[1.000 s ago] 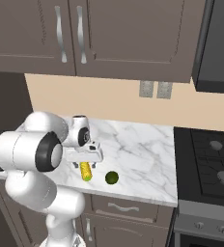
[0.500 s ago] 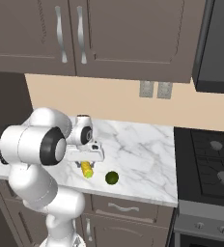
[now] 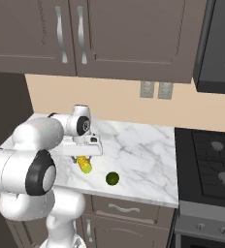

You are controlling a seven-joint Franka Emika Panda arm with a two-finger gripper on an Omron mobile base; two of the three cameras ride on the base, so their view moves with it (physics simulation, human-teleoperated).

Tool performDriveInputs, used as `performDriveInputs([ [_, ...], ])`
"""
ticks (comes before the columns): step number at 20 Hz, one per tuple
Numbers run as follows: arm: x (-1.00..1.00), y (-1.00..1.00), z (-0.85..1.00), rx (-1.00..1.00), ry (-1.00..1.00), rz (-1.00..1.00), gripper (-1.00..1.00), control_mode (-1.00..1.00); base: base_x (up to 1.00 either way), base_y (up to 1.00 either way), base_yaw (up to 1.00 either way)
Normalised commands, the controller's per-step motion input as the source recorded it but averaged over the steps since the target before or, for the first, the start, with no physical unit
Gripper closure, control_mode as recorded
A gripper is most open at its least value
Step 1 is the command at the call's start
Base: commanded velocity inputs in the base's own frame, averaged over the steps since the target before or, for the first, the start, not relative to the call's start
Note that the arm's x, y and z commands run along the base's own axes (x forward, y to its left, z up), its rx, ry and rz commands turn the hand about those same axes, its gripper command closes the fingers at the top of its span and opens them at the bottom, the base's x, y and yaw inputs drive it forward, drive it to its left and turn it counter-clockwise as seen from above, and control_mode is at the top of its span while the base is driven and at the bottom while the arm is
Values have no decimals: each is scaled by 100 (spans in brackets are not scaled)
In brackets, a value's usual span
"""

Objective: Place the corn and lime inside the fridge drawer. Close the drawer after placing the vegetables.

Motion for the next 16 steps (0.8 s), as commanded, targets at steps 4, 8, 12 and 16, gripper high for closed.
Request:
performDriveInputs([
  [4, -63, 10, 100, -3, 1, 17, 100, -100, 0, 0, 0],
  [8, -80, 0, 100, 0, 0, 14, 100, -100, 0, 0, 0],
  [12, -73, 0, 93, 0, 0, 8, 100, -100, 0, 0, 0],
  [16, -49, 2, 56, 0, 1, 6, 100, -100, 0, 0, 0],
])
